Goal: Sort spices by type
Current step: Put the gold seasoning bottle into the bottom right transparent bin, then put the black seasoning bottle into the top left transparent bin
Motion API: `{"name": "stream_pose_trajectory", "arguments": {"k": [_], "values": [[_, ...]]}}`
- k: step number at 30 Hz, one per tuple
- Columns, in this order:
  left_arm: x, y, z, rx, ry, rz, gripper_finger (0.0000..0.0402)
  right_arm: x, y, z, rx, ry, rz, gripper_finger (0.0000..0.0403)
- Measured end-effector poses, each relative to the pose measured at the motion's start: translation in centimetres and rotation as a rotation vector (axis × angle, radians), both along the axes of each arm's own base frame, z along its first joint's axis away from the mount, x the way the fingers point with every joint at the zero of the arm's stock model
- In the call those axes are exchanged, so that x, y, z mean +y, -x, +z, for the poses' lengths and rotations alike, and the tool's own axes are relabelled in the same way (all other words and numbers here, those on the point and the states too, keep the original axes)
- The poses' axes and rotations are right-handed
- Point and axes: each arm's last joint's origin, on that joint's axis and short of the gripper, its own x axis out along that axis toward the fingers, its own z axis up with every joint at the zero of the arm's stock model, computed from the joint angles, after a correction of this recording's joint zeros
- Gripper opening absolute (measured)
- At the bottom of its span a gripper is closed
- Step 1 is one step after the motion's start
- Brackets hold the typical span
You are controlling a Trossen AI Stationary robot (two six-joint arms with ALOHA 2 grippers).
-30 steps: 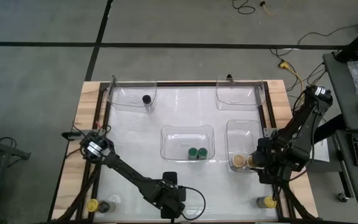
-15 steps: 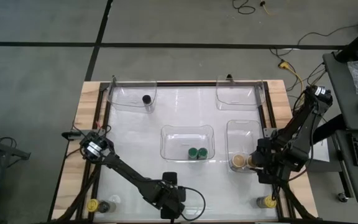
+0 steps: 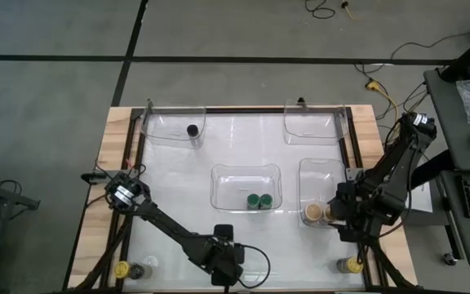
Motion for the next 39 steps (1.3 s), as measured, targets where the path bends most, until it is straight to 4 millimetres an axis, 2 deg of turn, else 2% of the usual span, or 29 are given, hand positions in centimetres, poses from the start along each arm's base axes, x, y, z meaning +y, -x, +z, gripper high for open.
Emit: {"name": "stream_pose_trajectory", "arguments": {"k": [6, 12, 18, 23, 30, 36, 39], "values": [[0.1, 0.1, 0.1, 0.004, -0.022, -0.011, 0.0359, 0.4, -0.2, 1.5, -0.016, -0.023, 0.029, 0.0359], [0.3, 0.7, 0.8, 0.012, -0.043, -0.023, 0.0359, 0.0, 0.0, 4.4, 0.009, 0.016, 0.019, 0.0361], [1.0, 2.1, 1.1, 0.013, -0.080, -0.022, 0.0359, -0.8, 0.0, 7.4, -0.039, 0.069, -0.048, 0.0361], [1.9, 4.0, 0.5, 0.020, -0.079, -0.008, 0.0359, -1.6, -1.0, 8.7, -0.083, 0.076, -0.115, 0.0361], [3.1, 7.4, 0.9, 0.051, -0.050, 0.013, 0.0359, -2.7, -4.2, 10.6, -0.087, 0.117, -0.194, 0.0361], [3.9, 10.8, 1.6, 0.091, -0.023, 0.049, 0.0345, -3.5, -8.8, 12.2, -0.105, 0.155, -0.213, 0.0361], [4.1, 12.7, 2.8, 0.092, -0.014, 0.042, 0.0328, -3.8, -11.3, 12.9, -0.146, 0.158, -0.209, 0.0361]]}}
